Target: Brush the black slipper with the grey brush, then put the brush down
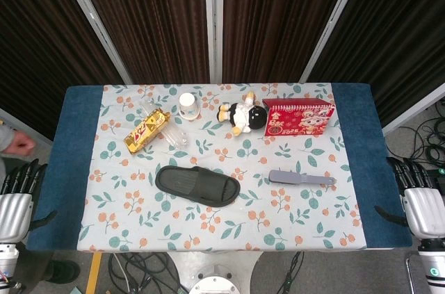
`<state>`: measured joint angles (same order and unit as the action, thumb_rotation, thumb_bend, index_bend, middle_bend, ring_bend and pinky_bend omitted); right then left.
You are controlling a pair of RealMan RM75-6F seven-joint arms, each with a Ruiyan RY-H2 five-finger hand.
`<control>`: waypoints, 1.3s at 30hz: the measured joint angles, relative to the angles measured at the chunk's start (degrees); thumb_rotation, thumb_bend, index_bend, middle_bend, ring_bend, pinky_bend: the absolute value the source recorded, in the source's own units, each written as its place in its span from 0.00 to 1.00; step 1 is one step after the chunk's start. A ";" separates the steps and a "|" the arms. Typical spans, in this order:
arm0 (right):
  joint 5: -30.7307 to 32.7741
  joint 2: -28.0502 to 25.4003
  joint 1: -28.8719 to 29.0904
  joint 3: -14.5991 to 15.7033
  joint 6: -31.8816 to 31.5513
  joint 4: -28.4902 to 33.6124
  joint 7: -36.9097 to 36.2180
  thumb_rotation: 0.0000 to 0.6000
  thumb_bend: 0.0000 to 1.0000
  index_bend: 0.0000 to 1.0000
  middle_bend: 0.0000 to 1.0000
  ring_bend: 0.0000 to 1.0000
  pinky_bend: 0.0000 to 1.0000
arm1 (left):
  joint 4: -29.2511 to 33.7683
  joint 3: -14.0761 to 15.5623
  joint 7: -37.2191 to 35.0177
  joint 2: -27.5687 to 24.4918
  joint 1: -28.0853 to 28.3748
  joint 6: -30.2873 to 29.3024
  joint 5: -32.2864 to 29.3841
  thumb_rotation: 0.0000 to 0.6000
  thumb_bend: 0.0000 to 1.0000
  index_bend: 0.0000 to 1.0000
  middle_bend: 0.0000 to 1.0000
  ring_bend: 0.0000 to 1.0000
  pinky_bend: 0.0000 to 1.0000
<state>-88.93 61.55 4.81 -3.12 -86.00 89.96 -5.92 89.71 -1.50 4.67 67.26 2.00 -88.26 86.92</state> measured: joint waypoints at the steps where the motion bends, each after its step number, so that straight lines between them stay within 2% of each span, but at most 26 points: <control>1: -0.03 -0.01 -0.04 0.03 -0.03 -0.01 -0.03 1.00 0.00 0.00 0.10 0.03 0.07 | 0.03 0.01 0.01 0.04 0.02 0.02 0.02 1.00 0.05 0.08 0.04 0.00 0.05; 13: 0.28 -0.16 1.74 -0.08 3.34 0.45 1.47 1.00 0.00 0.00 0.10 0.03 0.07 | 0.22 0.28 -0.40 0.17 -0.16 0.23 -0.14 1.00 0.05 0.08 0.04 0.00 0.05; 19: 4.04 -0.12 6.32 -1.22 12.77 2.14 5.90 1.00 0.00 0.00 0.09 0.03 0.07 | -0.25 0.43 -0.87 0.40 -0.24 0.29 -0.05 1.00 0.05 0.08 0.04 0.00 0.05; 23: 8.55 1.85 11.78 -2.49 22.56 2.02 9.59 1.00 0.00 0.00 0.13 0.04 0.09 | -0.36 0.60 -1.54 0.27 -0.43 0.41 -0.22 1.00 0.05 0.08 0.04 0.00 0.05; 27: 13.59 6.59 17.24 -3.72 30.59 -1.14 12.62 1.00 0.00 0.10 0.22 0.10 0.13 | -0.73 0.68 -1.95 0.40 -0.76 0.05 -0.24 1.00 0.05 0.08 0.04 0.00 0.05; 33: 19.00 13.52 22.29 -4.50 37.51 -8.87 14.40 1.00 0.00 0.35 0.38 0.25 0.25 | -1.29 0.86 -2.26 0.77 -0.77 0.57 -0.44 1.00 0.05 0.08 0.04 0.00 0.05; 39: 21.42 15.99 24.59 -4.20 40.40 -11.43 14.79 1.00 0.00 0.44 0.46 0.34 0.35 | -1.34 0.76 -2.20 0.78 -0.69 0.67 -0.46 1.00 0.05 0.08 0.04 0.00 0.05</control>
<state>-67.51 77.54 29.40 -7.32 -45.60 78.52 8.87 88.37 -0.73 2.47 68.05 1.31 -87.60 86.46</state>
